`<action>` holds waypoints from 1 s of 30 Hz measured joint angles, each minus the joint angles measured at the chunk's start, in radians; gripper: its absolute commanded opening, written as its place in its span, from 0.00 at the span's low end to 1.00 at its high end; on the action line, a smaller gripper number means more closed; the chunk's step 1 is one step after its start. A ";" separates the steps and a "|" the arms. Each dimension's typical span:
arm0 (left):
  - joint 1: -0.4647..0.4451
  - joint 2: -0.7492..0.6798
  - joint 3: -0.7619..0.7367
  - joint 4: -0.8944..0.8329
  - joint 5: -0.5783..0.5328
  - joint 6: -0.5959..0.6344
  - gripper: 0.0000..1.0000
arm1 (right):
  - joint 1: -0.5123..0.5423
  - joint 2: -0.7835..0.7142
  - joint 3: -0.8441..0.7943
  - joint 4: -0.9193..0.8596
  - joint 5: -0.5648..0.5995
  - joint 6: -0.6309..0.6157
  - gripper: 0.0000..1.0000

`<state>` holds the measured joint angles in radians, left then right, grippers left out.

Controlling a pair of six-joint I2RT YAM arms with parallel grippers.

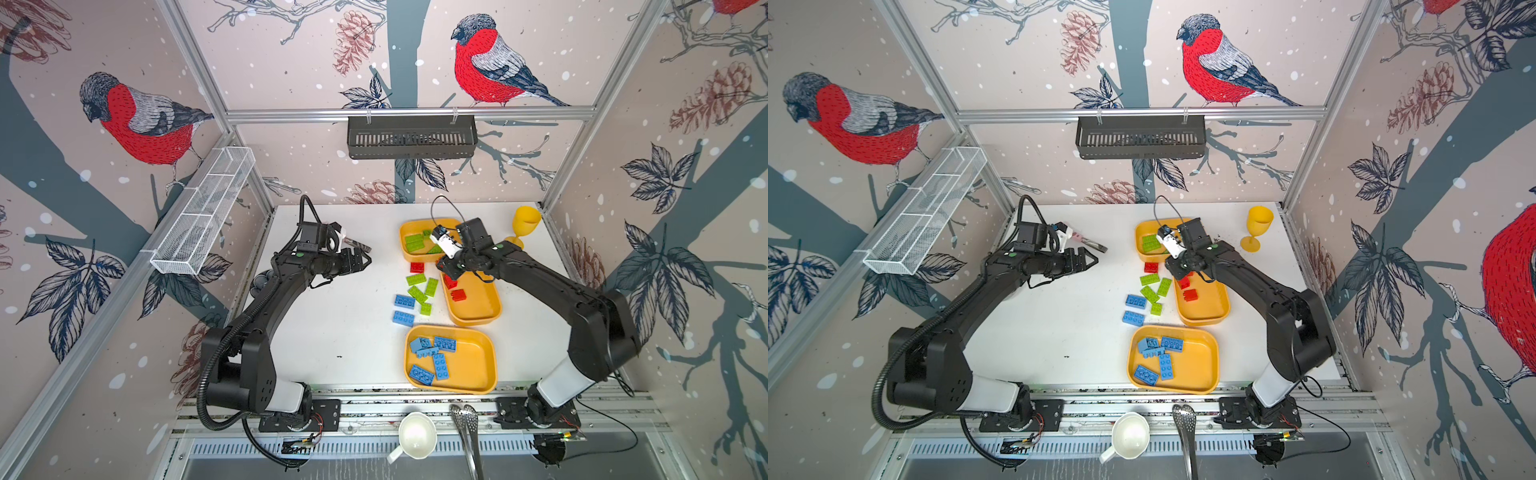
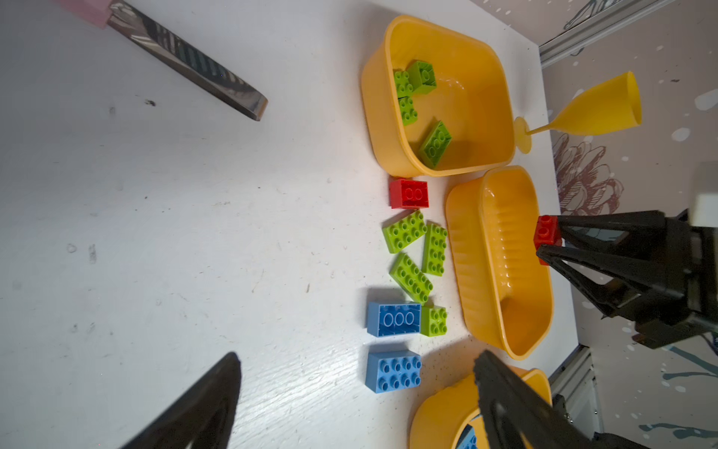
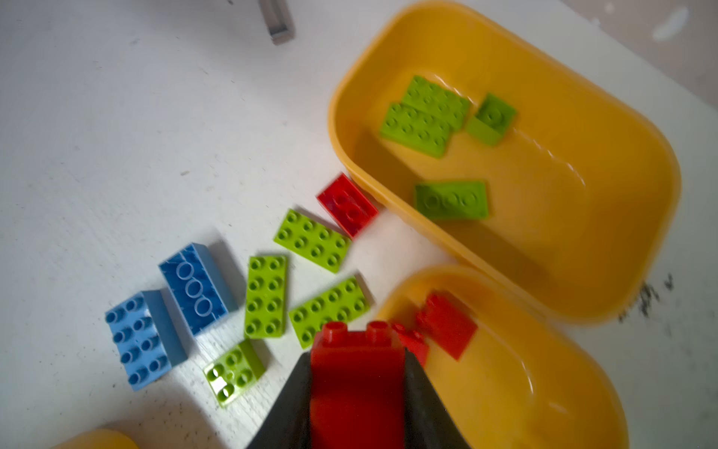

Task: Sort the legos into containers by color
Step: 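Carry the red brick to the middle tray and release it, then move the right gripper over a light-blue 2x3 brick in the pile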

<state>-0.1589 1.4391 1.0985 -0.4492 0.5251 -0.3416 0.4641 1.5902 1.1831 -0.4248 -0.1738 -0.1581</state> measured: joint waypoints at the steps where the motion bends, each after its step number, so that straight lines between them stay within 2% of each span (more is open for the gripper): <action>1: 0.000 0.003 0.001 0.005 0.007 -0.001 0.93 | -0.026 -0.018 -0.031 0.001 0.002 0.008 0.32; 9: 0.000 0.027 0.017 0.023 0.048 -0.018 0.93 | -0.111 -0.002 -0.117 0.037 0.062 0.113 0.34; 12: 0.000 0.027 0.021 0.025 0.051 -0.018 0.93 | -0.111 0.035 -0.117 0.061 0.079 0.139 0.44; 15: 0.000 0.025 0.021 0.025 0.050 -0.021 0.93 | -0.108 0.065 -0.109 0.071 0.092 0.158 0.62; 17: 0.000 0.018 0.019 0.025 0.050 -0.021 0.93 | -0.100 0.073 -0.095 0.071 0.100 0.158 0.64; 23: 0.000 0.005 0.011 0.021 0.046 -0.018 0.93 | -0.037 0.062 -0.037 0.082 0.082 0.147 0.64; 30: 0.003 0.002 0.012 0.003 0.022 0.002 0.93 | 0.112 0.082 0.036 0.093 0.000 0.082 0.65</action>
<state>-0.1555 1.4410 1.1103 -0.4458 0.5468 -0.3393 0.5762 1.6722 1.2190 -0.3317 -0.1738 -0.0761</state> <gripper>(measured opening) 0.930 0.645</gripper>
